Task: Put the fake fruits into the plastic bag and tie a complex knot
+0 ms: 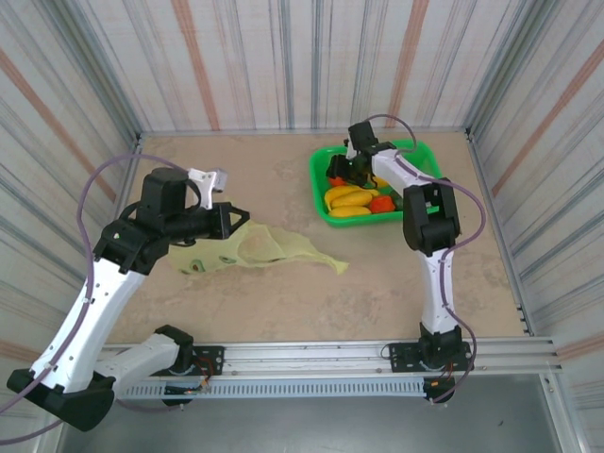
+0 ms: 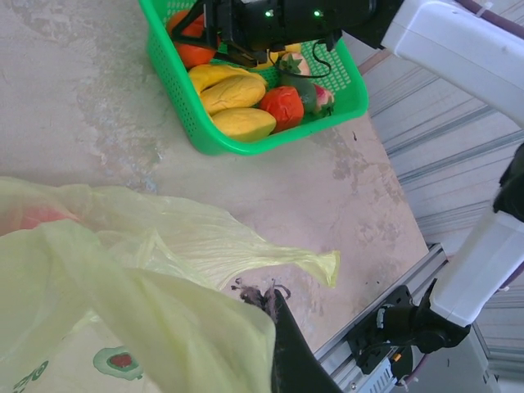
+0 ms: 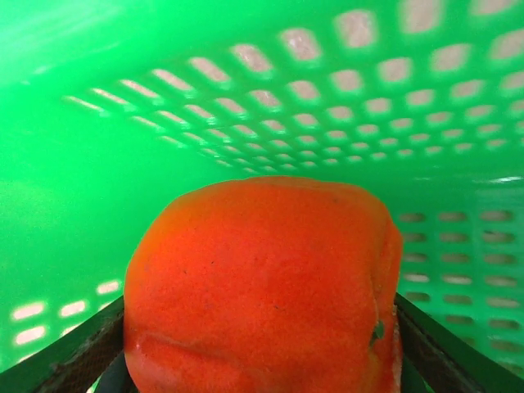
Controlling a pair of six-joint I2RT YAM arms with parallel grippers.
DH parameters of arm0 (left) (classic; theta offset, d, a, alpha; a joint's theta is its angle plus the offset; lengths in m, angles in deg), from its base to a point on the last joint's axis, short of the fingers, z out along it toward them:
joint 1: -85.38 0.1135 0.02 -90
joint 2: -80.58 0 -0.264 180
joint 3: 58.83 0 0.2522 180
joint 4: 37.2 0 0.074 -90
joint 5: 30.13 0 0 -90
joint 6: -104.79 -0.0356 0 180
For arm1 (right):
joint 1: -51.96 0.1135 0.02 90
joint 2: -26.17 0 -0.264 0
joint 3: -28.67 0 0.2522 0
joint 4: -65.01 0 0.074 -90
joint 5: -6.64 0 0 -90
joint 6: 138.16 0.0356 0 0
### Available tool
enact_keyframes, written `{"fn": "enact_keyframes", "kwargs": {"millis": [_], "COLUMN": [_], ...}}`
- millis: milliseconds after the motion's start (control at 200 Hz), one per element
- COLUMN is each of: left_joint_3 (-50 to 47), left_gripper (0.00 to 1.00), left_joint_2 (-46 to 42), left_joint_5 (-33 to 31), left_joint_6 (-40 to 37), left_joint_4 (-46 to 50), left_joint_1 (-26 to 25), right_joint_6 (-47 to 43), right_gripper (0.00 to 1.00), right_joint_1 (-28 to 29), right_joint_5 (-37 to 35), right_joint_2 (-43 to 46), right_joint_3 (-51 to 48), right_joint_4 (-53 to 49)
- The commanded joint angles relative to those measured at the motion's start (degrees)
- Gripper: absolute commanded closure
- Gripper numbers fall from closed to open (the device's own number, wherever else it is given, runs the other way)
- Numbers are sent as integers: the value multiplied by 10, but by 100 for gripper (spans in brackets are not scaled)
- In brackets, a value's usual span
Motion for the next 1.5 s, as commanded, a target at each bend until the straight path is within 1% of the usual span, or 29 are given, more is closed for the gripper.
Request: {"fn": "enact_keyframes", "kwargs": {"millis": [0, 130, 270, 326, 381, 541, 621, 696, 902, 1022, 1182, 1327, 1498], "left_joint_3": [15, 12, 6, 5, 6, 9, 6, 1, -9, -9, -10, -5, 3], "left_gripper": [100, 100, 100, 100, 100, 100, 100, 100, 100, 100, 100, 100, 100], "left_joint_2": [-6, -14, -21, -23, -25, -31, -36, -39, -49, -52, -60, -65, -62], "left_joint_5": [2, 2, 1, 0, -2, -9, -8, -10, -11, -6, -1, -7, -18], "left_joint_6": [-17, -19, -21, -23, -26, -34, -34, -33, -30, -30, -35, -37, -48], "left_joint_4": [10, 11, 11, 12, 14, 24, 24, 21, 18, 18, 14, 17, 26], "left_joint_1": [5, 5, 6, 6, 7, 8, 8, 9, 9, 9, 9, 9, 10], "right_joint_6": [2, 9, 8, 18, 20, 10, 7, 1, -6, -1, 8, 7, 45], "right_gripper": [36, 37, 37, 37, 38, 38, 38, 37, 37, 37, 37, 38, 37], "right_joint_1": [4, 33, 100, 129, 165, 265, 302, 323, 354, 360, 363, 380, 392], "right_joint_5": [-5, 13, 46, 78, 104, 116, 105, 106, 123, 126, 132, 115, 96], "right_joint_2": [112, 219, 334, 370, 399, 466, 485, 495, 503, 483, 422, 352, 291], "right_joint_3": [-38, -118, -217, -258, -292, -368, -391, -408, -437, -432, -392, -340, -298], "right_joint_4": [22, 55, 103, 137, 159, 210, 227, 241, 272, 283, 283, 255, 262]}}
